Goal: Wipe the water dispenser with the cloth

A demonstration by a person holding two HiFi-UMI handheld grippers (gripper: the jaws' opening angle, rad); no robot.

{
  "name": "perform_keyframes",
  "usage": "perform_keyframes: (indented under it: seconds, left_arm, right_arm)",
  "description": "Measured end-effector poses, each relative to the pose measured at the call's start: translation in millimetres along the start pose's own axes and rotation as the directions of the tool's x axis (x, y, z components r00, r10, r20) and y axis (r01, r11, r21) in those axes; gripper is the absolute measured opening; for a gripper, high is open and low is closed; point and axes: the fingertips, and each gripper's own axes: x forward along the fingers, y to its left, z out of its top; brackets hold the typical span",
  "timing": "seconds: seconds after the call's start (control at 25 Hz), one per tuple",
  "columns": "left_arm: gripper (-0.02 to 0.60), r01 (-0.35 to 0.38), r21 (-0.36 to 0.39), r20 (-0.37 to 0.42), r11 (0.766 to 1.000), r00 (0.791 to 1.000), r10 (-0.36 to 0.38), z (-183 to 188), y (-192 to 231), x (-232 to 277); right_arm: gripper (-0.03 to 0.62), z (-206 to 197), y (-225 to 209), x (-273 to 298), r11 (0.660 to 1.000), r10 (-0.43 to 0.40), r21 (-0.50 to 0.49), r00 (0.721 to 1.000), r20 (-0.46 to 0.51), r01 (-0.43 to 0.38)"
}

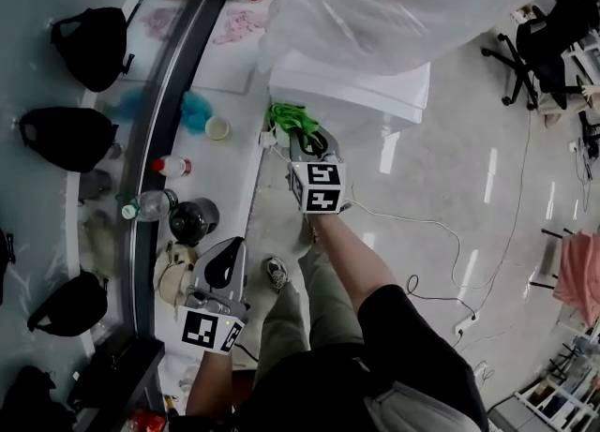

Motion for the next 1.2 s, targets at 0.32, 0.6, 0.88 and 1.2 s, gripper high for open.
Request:
perform_keyframes:
  seconds: [0.32, 0.6, 0.88, 1.2]
  left_arm:
    - [0.000, 0.095, 0.040, -0.017, 0.995, 0.995, -0.094, 2, -24, 21]
    - [0.000, 0.153, 0.055, -0.030, 0.987, 0.988, -0.151, 0, -45, 38]
    - [0.001, 0.169, 0.045, -0.026, 0.985, 0.985, -0.168, -5, -52, 45]
    - [0.000, 0.111, 0.024, -0.019, 0.993, 0.994, -0.111, -16, -31, 36]
  right_arm:
    - [0.087, -12, -94, -54, 0.986, -0.159, 0.051, 0.987, -0.014, 0.159]
    - [0.087, -20, -167, -100, 0.955, -0.288, 0.074, 0.957, -0.019, 0.289]
    - [0.087, -33, -194, -126, 0.918, -0.380, 0.113, 0.925, -0.028, 0.380]
    - [0.087, -82, -81, -94, 0.987, -0.146, 0.055, 0.985, -0.094, 0.152]
